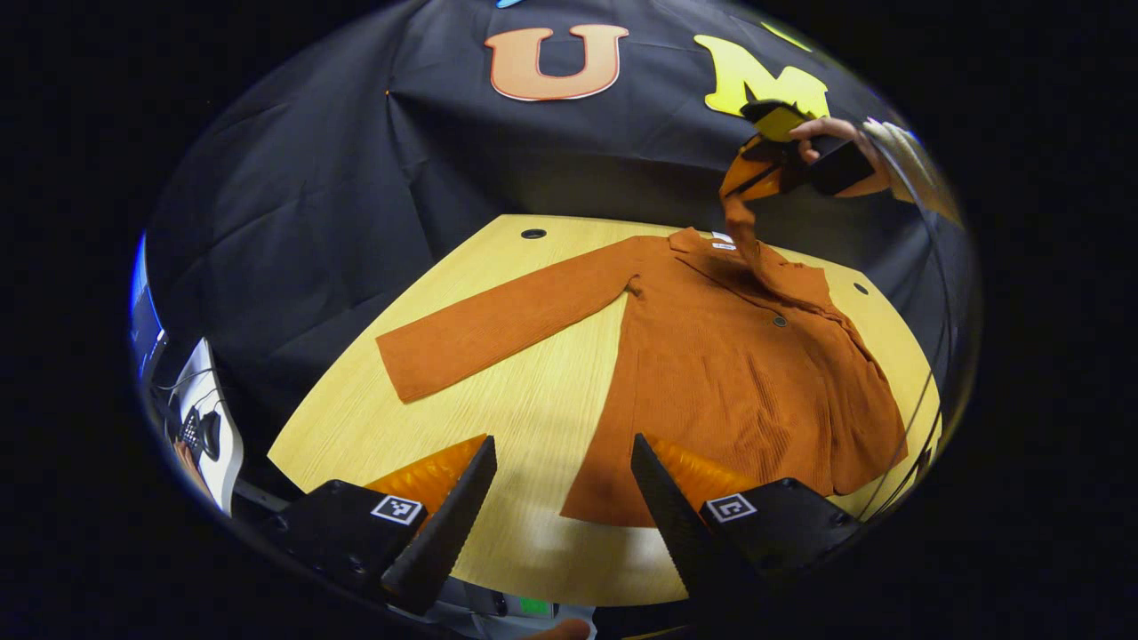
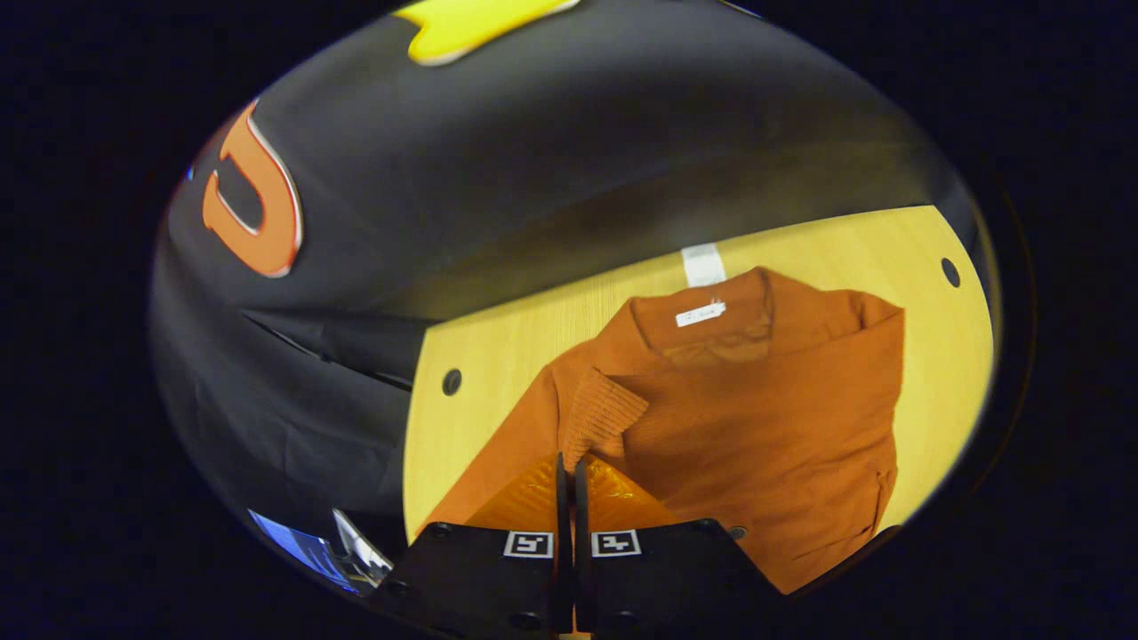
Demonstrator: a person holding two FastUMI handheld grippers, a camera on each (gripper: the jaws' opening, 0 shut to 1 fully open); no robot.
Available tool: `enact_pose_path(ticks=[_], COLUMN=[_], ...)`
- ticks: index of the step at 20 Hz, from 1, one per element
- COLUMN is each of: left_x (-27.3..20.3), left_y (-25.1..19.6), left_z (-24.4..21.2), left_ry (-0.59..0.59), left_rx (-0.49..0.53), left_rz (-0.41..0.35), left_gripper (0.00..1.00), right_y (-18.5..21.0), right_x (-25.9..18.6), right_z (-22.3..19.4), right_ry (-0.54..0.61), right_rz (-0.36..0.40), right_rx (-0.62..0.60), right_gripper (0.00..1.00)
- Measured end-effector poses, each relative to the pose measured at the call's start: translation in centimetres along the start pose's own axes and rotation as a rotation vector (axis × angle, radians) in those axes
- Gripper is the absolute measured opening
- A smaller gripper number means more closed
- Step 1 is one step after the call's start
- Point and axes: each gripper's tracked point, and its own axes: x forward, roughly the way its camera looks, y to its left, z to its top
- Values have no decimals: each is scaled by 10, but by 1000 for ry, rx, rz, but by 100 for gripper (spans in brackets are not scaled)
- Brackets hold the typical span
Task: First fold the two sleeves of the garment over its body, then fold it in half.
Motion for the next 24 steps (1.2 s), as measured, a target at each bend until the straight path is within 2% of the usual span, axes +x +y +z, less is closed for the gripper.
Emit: enact_pose_path(ticks=[4, 7, 10, 11, 12, 14, 15, 19, 20, 22, 24], left_x=[-12, -20, -19, -18, -15, -8, -4, 22, 33, 53, 72], left_y=[21, 42, 58, 61, 66, 73, 80, 105, 113, 129, 143], left_z=[-5, -20, -27, -26, -26, -22, -16, 15, 22, 32, 34], left_ry=[2, 41, 63, 67, 70, 78, 79, 89, 99, 134, 200], left_rx=[-21, -80, -119, -123, -125, -131, -136, -228, -254, -312, -357], left_rz=[12, 45, 78, 88, 95, 98, 113, 137, 140, 142, 156], left_gripper=[100, 99, 99, 100, 99, 99, 99, 99, 100, 99, 100], right_y=[10, 10, 19, 25, 26, 28, 19, -21, -37, -71, -115], right_x=[58, 70, 67, 64, 58, 43, 34, -16, -30, -57, -83], right_z=[-20, -30, -30, -29, -27, -28, -27, -29, -31, -34, -41], right_ry=[68, 100, 93, 89, 87, 94, 97, 61, 50, 21, -7], right_rz=[-54, -108, -66, -40, -21, 23, 17, 29, 31, 46, 17], right_rx=[-25, -29, -23, -8, 3, 11, -2, -42, -52, -74, -110], right_gripper=[1, 1, 8, 3, 26, 27, 36, 89, 94, 94, 94])
